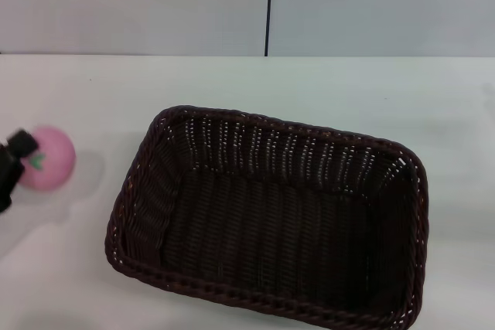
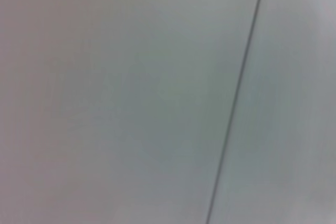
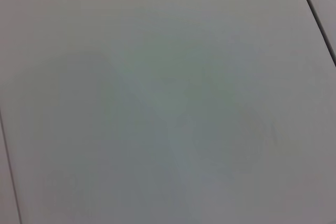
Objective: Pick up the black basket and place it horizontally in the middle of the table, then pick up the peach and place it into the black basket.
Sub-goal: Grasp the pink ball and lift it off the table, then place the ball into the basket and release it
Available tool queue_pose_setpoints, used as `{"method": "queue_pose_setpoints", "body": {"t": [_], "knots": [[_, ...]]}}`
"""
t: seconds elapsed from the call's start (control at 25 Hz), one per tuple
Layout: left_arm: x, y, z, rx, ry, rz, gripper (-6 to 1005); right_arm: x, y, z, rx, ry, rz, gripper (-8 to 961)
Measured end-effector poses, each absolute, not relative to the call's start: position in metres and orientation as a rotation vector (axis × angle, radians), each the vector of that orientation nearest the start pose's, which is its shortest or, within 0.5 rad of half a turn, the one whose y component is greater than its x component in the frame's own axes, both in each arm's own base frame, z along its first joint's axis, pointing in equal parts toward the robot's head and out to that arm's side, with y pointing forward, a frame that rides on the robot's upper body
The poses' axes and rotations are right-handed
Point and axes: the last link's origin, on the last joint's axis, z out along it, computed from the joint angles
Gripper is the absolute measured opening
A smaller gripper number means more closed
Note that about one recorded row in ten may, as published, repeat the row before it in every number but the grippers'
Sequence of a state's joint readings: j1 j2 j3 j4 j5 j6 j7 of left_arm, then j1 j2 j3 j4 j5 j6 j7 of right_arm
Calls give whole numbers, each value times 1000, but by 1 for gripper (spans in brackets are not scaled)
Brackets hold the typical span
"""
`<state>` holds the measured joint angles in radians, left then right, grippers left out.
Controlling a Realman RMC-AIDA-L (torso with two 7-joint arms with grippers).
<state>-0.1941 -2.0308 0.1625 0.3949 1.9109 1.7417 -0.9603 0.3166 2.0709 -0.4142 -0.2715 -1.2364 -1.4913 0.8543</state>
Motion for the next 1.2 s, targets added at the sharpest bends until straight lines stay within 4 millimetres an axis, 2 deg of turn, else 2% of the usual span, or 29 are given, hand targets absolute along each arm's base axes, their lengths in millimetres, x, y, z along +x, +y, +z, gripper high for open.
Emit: {"method": "queue_pose_setpoints", "body": {"t": [0.2,0.44,0.6,0.88,1.2], "knots": [[-342,232,40,-2039,-652,-1163,46,348,291,56,-1626,648,1094,548],[-291,260,10,-2206,-566,-1359,71,351,291,55,-1591,675,1101,548],[-272,267,-4,-2317,-527,-1393,88,356,289,55,-1576,692,1089,548],[-268,265,-8,-2301,-549,-1433,118,362,286,55,-1549,715,1072,548],[-277,262,-1,-2212,-567,-1437,440,361,287,56,-1546,713,1074,548]]}}
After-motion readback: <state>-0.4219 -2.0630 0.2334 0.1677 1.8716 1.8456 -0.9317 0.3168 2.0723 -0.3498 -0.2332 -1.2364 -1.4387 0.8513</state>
